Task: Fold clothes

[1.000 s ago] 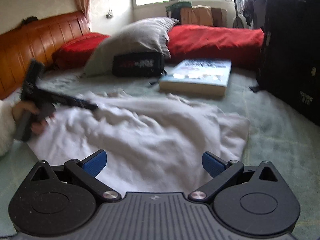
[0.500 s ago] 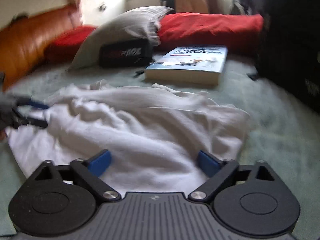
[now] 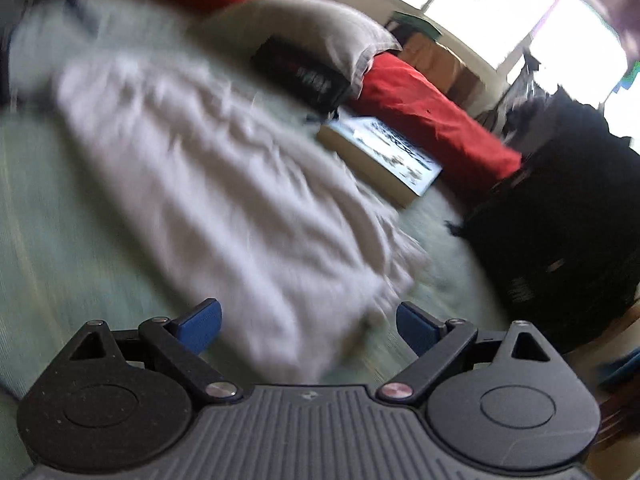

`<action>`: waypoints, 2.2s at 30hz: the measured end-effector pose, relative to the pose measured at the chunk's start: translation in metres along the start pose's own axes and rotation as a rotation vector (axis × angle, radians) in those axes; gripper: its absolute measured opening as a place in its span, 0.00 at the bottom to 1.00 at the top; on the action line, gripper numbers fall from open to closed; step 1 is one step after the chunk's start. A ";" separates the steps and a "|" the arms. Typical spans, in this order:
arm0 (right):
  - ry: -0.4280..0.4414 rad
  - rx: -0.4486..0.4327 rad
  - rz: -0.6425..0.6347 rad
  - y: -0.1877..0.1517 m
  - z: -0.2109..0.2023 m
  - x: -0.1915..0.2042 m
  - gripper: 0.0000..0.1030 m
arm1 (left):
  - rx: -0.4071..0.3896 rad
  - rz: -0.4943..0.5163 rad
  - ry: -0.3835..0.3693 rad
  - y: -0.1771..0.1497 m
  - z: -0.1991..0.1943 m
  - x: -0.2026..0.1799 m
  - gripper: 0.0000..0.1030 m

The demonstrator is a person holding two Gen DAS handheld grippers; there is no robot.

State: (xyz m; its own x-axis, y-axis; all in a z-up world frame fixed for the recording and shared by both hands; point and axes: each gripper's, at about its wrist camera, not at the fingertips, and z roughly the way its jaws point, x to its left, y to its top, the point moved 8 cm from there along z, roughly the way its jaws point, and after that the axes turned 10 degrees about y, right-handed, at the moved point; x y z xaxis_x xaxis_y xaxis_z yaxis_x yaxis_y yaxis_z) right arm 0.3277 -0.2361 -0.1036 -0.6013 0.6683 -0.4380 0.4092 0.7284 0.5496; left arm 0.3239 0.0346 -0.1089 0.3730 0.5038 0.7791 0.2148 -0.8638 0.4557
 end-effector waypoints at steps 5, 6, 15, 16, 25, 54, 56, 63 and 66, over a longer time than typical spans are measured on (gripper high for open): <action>-0.079 0.068 -0.128 -0.010 0.010 0.011 0.94 | -0.008 0.124 0.088 0.007 0.007 -0.010 0.99; -0.089 0.065 -0.149 -0.004 0.013 0.014 0.94 | -0.012 0.142 0.101 0.011 0.010 -0.012 0.99; -0.094 -0.021 -0.365 0.060 0.042 0.056 0.93 | -0.129 0.250 0.136 0.069 0.025 -0.044 0.98; -0.098 -0.024 -0.380 0.060 0.043 0.057 0.94 | -0.139 0.255 0.137 0.067 0.024 -0.044 0.98; -0.194 0.103 -0.367 0.016 0.045 0.011 0.80 | -0.008 0.327 0.201 0.020 0.040 -0.024 0.86; 0.021 0.016 -0.330 0.036 -0.020 0.064 0.06 | -0.053 0.317 0.109 0.029 -0.038 -0.042 0.01; 0.059 0.030 -0.331 0.025 -0.037 0.078 0.06 | -0.056 0.322 0.075 0.023 -0.062 -0.050 0.01; 0.123 0.061 -0.346 -0.009 -0.091 0.133 0.06 | -0.068 0.322 0.044 0.008 -0.141 -0.077 0.01; 0.138 0.064 -0.340 -0.021 -0.108 0.153 0.06 | -0.064 0.307 0.029 0.002 -0.161 -0.086 0.01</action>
State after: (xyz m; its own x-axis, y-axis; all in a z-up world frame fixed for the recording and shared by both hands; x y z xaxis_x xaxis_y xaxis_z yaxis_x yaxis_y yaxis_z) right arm 0.1531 -0.1659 -0.1051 -0.7953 0.3629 -0.4856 0.2093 0.9161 0.3418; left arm 0.1466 -0.0099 -0.1058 0.3856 0.2203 0.8960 0.0386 -0.9741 0.2229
